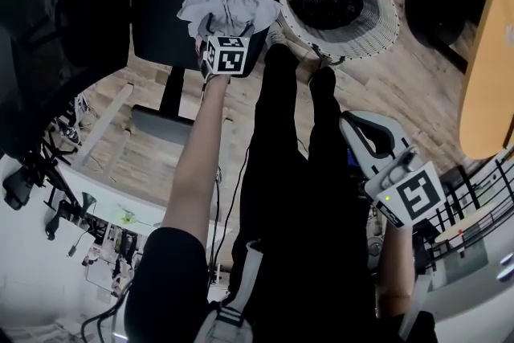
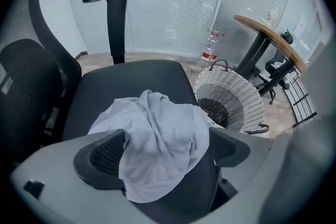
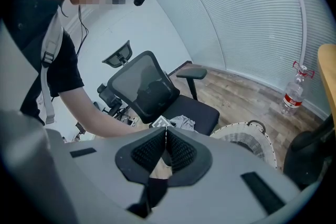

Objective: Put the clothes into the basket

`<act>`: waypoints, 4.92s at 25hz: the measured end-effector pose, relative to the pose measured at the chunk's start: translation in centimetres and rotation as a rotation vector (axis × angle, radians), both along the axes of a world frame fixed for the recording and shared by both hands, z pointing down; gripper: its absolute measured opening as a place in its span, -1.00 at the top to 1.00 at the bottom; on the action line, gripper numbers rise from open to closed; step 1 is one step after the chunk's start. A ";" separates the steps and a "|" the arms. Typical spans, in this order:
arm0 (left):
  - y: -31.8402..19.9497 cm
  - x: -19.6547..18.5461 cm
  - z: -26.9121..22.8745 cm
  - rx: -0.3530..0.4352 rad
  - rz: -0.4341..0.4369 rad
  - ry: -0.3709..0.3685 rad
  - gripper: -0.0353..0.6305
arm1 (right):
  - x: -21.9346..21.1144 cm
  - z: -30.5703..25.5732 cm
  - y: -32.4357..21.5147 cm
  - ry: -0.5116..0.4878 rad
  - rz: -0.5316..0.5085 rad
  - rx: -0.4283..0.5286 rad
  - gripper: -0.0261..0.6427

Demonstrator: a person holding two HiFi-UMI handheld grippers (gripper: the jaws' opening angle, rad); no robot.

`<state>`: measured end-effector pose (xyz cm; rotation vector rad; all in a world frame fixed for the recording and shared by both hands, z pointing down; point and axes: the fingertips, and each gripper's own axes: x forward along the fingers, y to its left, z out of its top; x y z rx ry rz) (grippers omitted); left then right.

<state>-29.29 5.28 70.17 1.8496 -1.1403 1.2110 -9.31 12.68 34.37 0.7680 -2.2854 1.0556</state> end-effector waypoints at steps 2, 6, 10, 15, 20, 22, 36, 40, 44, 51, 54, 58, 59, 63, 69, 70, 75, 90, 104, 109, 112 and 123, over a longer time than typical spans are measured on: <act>0.2 -0.1 1.1 -0.018 0.000 -0.021 -0.65 | 0.1 0.5 0.2 0.002 -0.003 -0.012 0.87; 0.7 -0.7 3.0 -0.027 0.022 -0.097 -0.75 | 0.1 1.2 0.7 0.004 -0.004 -0.031 0.87; 1.6 -0.6 4.5 -0.067 0.053 -0.123 -0.80 | 0.1 1.5 0.9 0.000 0.001 -0.044 0.87; 1.9 -1.0 5.7 -0.090 0.061 -0.153 -0.79 | -0.3 1.5 1.1 -0.006 -0.002 -0.052 0.87; 1.8 -1.4 6.6 -0.091 0.091 -0.167 -0.79 | -0.5 2.0 1.5 -0.008 0.000 -0.066 0.87; 1.8 -1.6 6.8 -0.096 0.098 -0.164 -0.79 | -0.5 2.1 1.5 -0.009 0.000 -0.069 0.87; 1.6 -1.9 6.9 -0.125 0.076 -0.111 -0.44 | -1.6 1.9 1.8 -0.019 -0.020 -0.069 0.87; 1.4 -2.6 6.4 -0.098 0.064 -0.149 0.14 | -1.4 1.6 2.0 -0.017 -0.017 -0.066 0.87; 1.3 -2.7 6.1 -0.100 0.072 -0.149 0.41 | -1.4 1.3 1.9 -0.013 -0.010 -0.054 0.87; 1.3 -2.5 5.3 -0.118 0.089 -0.125 0.57 | -1.4 0.2 1.6 -0.008 0.000 -0.028 0.87; 1.5 -2.2 4.5 -0.119 0.089 -0.119 0.58 | -1.5 -0.4 1.6 -0.005 -0.003 -0.015 0.87; 1.5 -1.8 3.2 -0.111 0.087 -0.108 0.60 | -1.9 -1.5 1.4 -0.006 -0.015 0.016 0.87; 1.4 -1.8 2.8 -0.104 0.084 -0.107 0.61 | -2.0 -1.8 1.2 -0.008 -0.021 0.026 0.87; 0.6 -1.9 0.9 -0.060 0.065 -0.111 0.72 | -2.6 -3.1 0.4 -0.017 -0.036 0.066 0.87; 0.8 -2.1 -2.1 -0.031 0.029 -0.092 0.74 | -2.9 -5.7 -0.8 -0.024 -0.043 0.142 0.87; 1.0 -2.1 -2.6 -0.032 0.025 -0.088 0.74 | -2.8 -6.2 -0.9 -0.027 -0.040 0.154 0.87; 1.7 -2.5 -5.2 -0.031 0.021 -0.075 0.74 | -2.8 -8.1 -1.2 -0.034 -0.026 0.204 0.87; 1.8 -2.6 -15.3 0.087 0.037 -0.010 0.74 | -0.9 -11.4 -2.0 -0.039 0.077 0.319 0.87; 1.3 5.1 -25.0 0.210 0.235 0.141 0.74 | 5.2 -12.4 -2.2 0.014 0.264 0.393 0.87; 1.6 9.8 -27.9 0.257 0.337 0.191 0.74 | 7.8 -12.6 -1.8 0.019 0.299 0.405 0.87; 1.8 12.5 -29.4 0.282 0.368 0.222 0.74 | 9.5 -12.2 -1.7 0.020 0.311 0.404 0.87; 2.8 20.5 -30.8 0.278 0.358 0.264 0.74 | 17.2 -11.5 -2.9 -0.006 0.302 0.401 0.87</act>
